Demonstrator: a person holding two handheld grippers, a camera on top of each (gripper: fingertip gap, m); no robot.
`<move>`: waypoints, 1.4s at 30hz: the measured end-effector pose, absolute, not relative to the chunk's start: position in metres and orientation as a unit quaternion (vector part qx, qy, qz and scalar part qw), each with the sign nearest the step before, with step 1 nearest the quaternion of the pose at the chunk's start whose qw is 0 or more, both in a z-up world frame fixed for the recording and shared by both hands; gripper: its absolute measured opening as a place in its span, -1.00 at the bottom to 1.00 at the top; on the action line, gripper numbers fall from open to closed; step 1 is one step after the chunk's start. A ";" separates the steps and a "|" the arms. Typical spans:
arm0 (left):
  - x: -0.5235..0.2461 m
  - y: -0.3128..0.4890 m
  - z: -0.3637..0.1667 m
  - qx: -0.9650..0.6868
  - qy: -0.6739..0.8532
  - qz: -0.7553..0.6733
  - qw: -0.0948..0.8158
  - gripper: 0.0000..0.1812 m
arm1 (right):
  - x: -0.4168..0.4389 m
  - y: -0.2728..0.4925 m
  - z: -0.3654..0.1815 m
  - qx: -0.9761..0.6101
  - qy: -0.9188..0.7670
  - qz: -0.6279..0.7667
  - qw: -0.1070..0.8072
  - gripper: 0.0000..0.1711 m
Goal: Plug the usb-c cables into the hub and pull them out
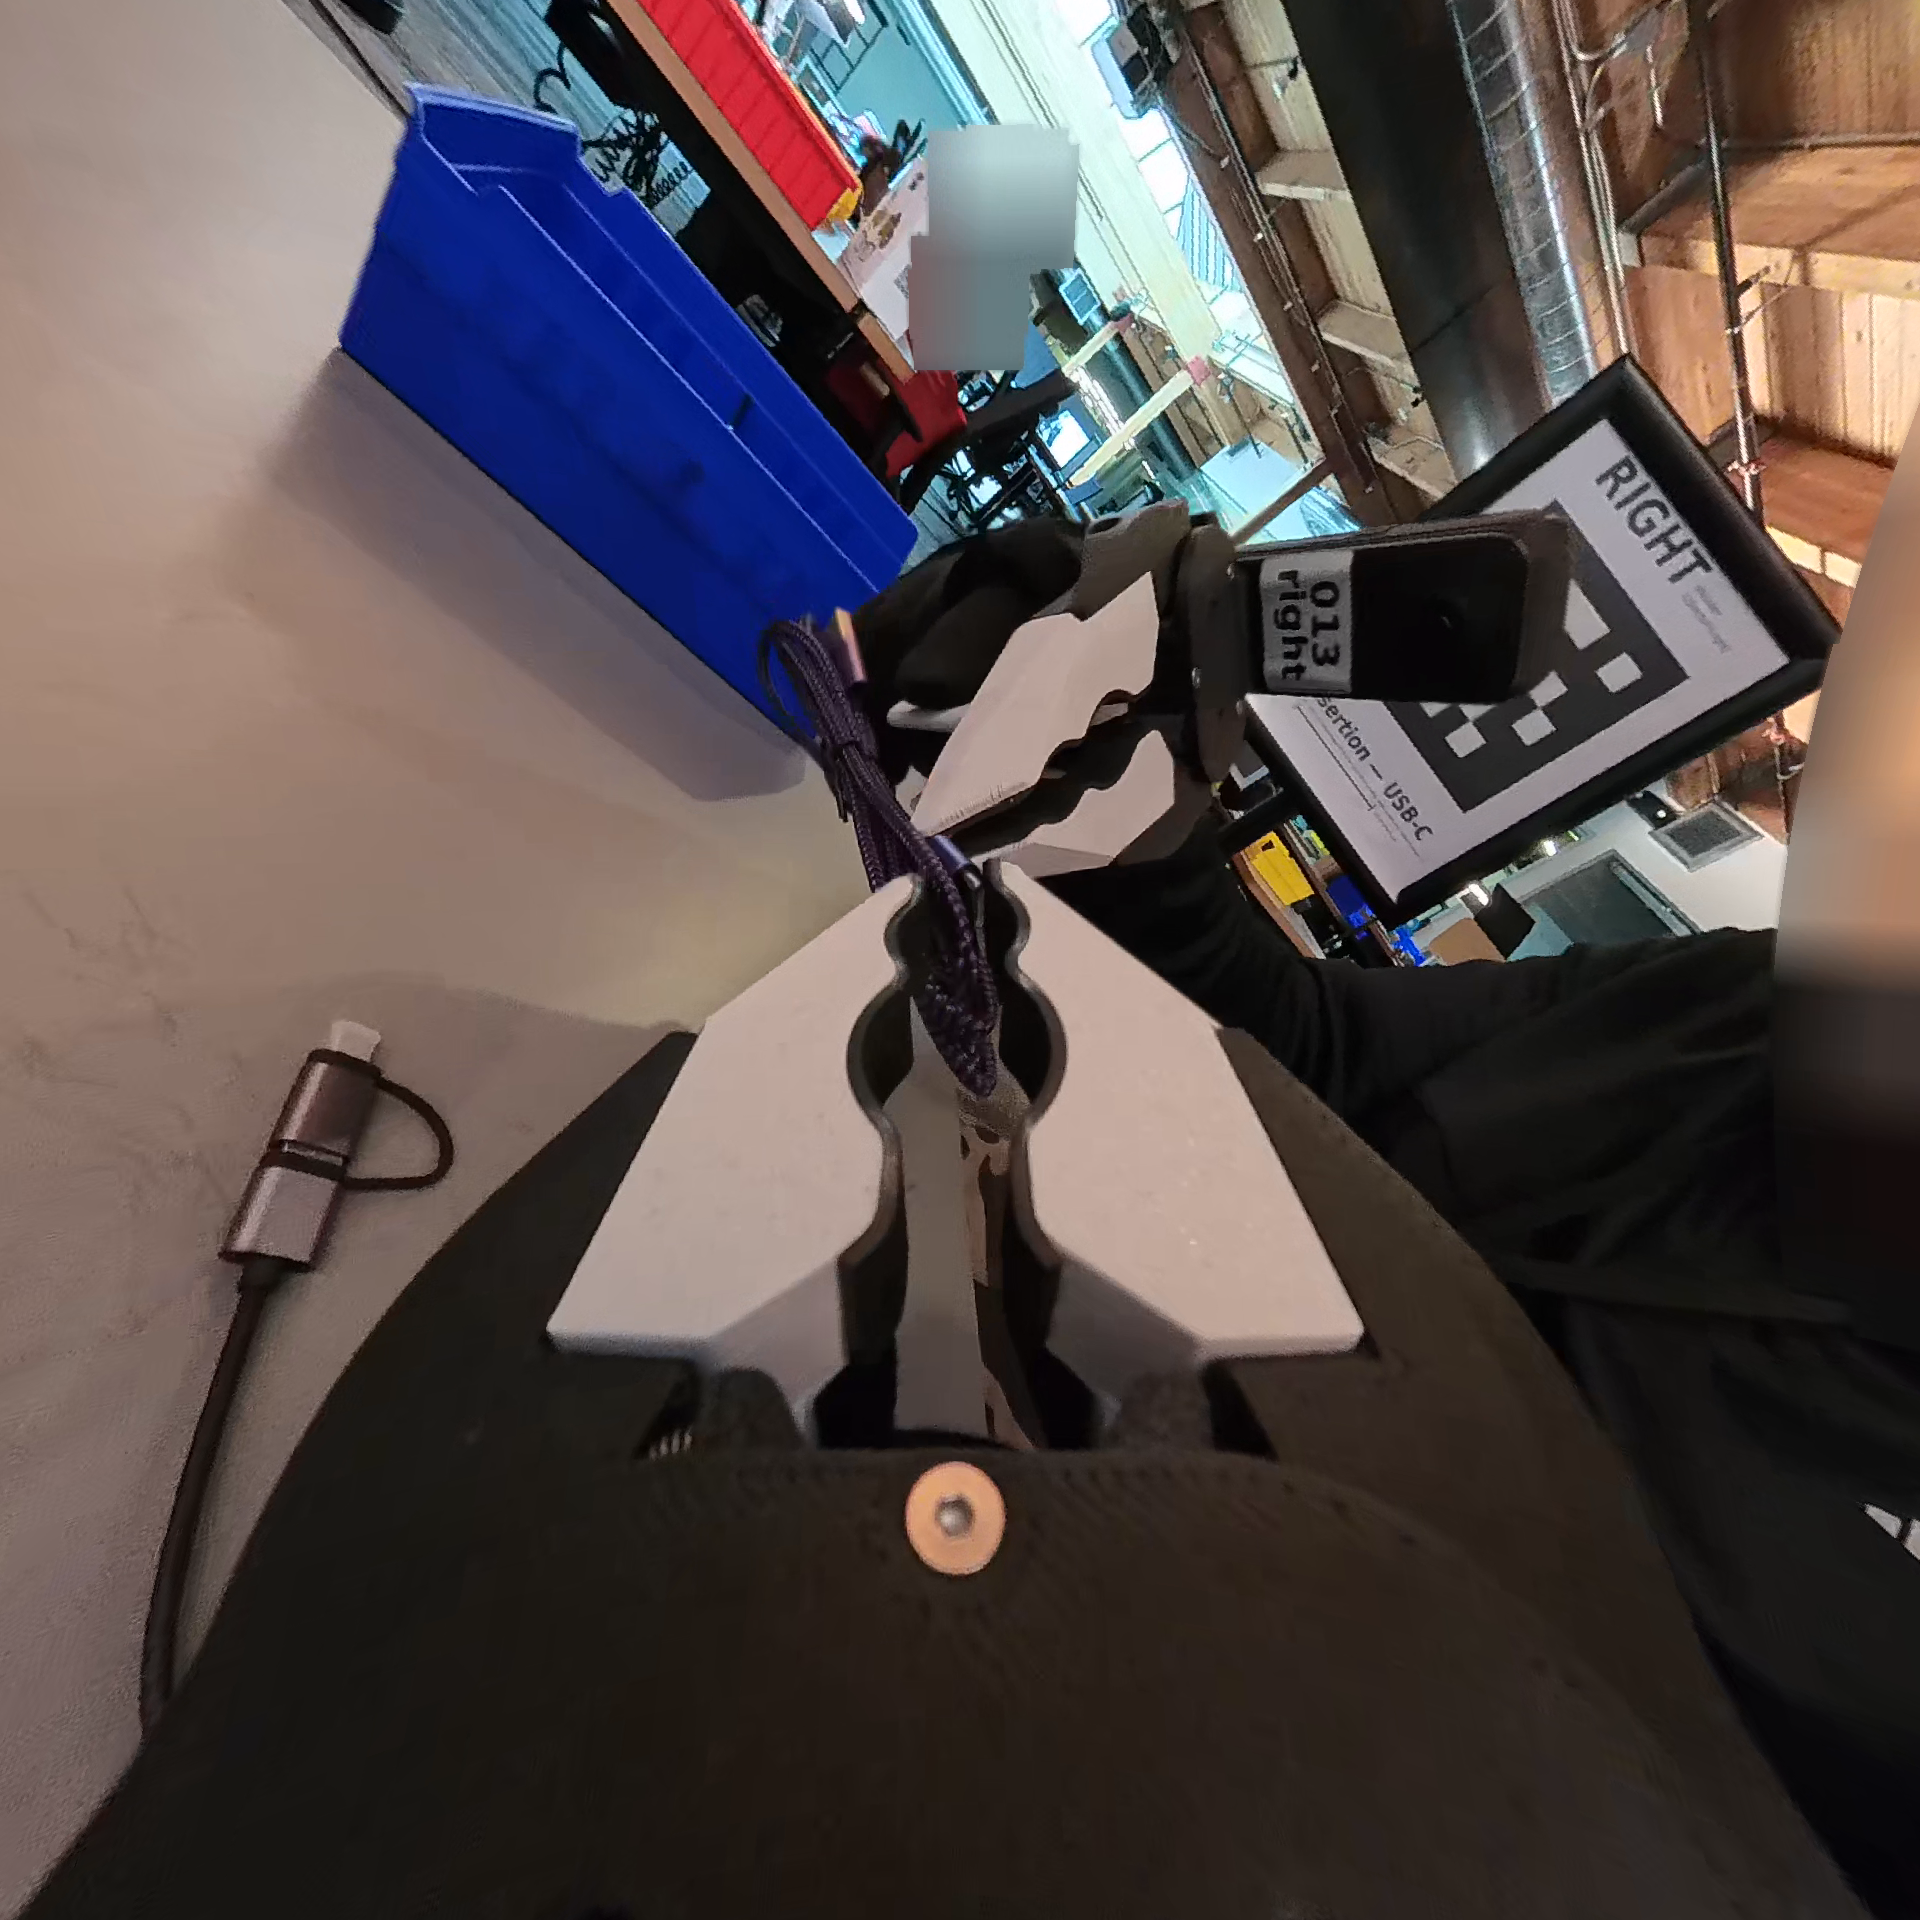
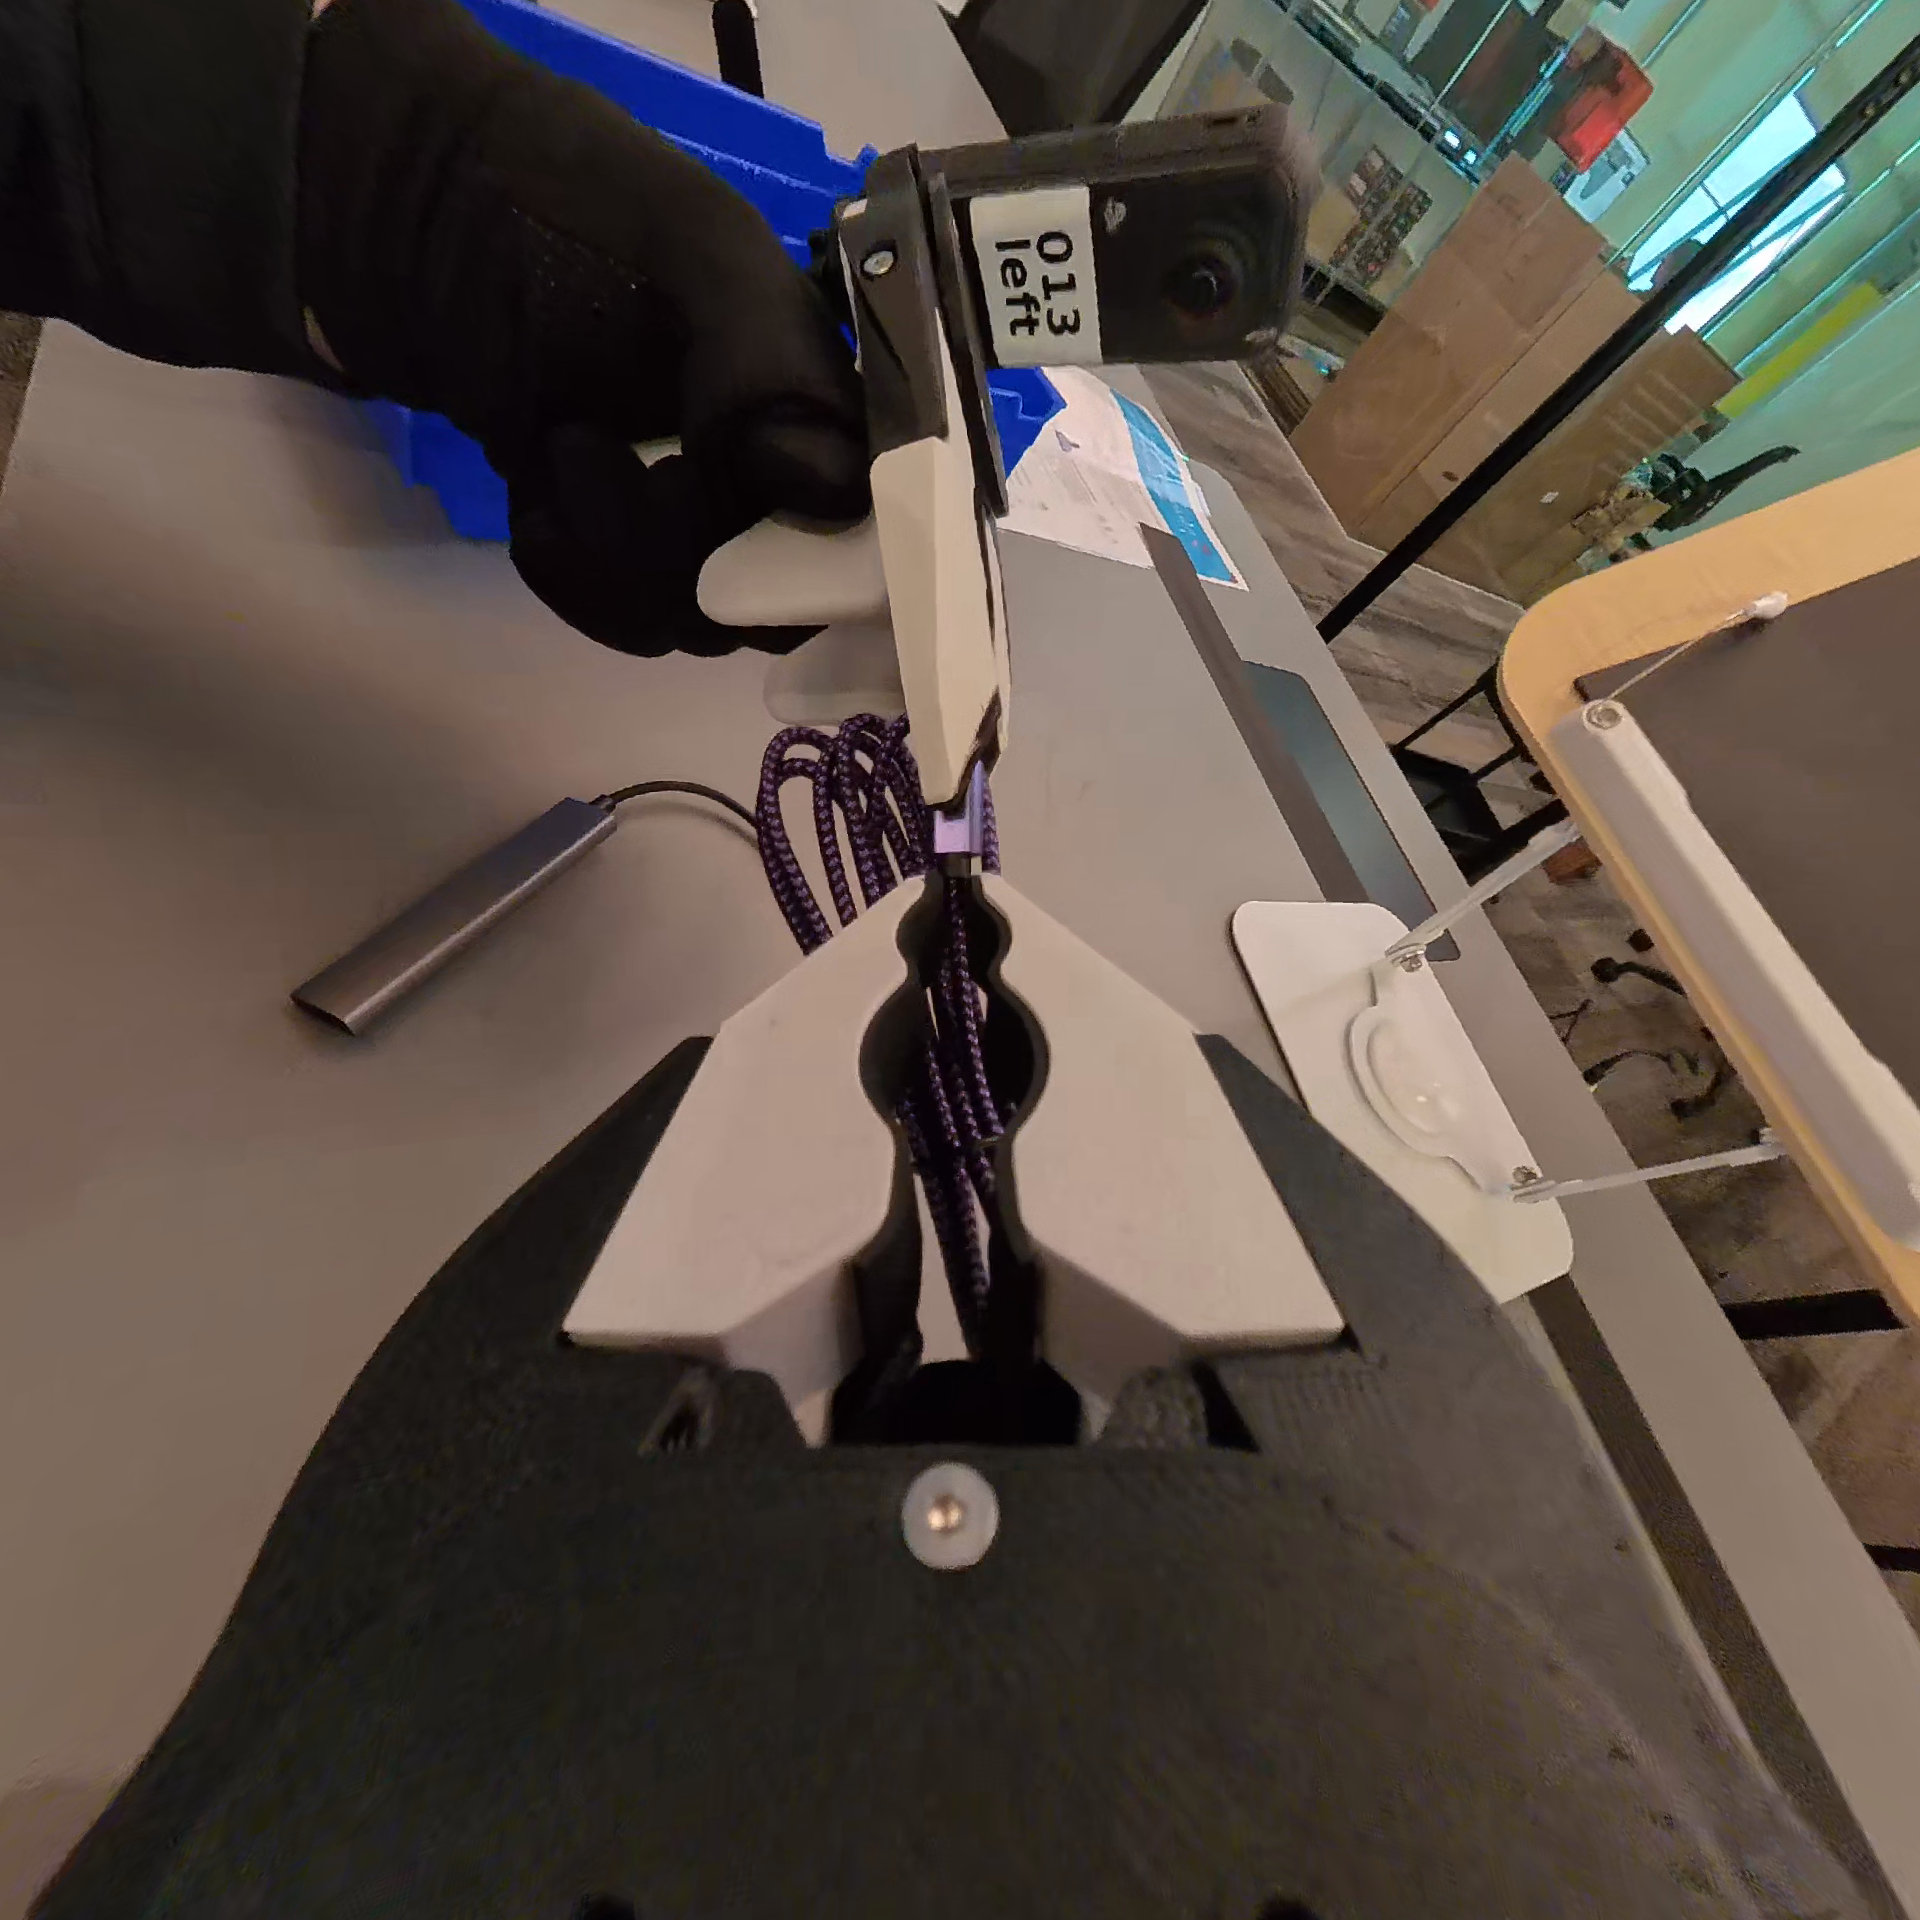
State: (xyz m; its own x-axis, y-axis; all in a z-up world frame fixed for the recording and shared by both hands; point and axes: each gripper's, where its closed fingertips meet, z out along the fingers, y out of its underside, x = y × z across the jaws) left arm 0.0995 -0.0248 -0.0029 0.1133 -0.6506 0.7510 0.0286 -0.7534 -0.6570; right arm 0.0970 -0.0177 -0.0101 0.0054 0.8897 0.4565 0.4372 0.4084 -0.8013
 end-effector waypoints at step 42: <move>0.114 -0.010 -0.019 -0.764 0.230 -0.474 0.371 -0.91 | 0.103 -0.007 -0.023 -0.521 -0.645 0.251 0.500 -1.00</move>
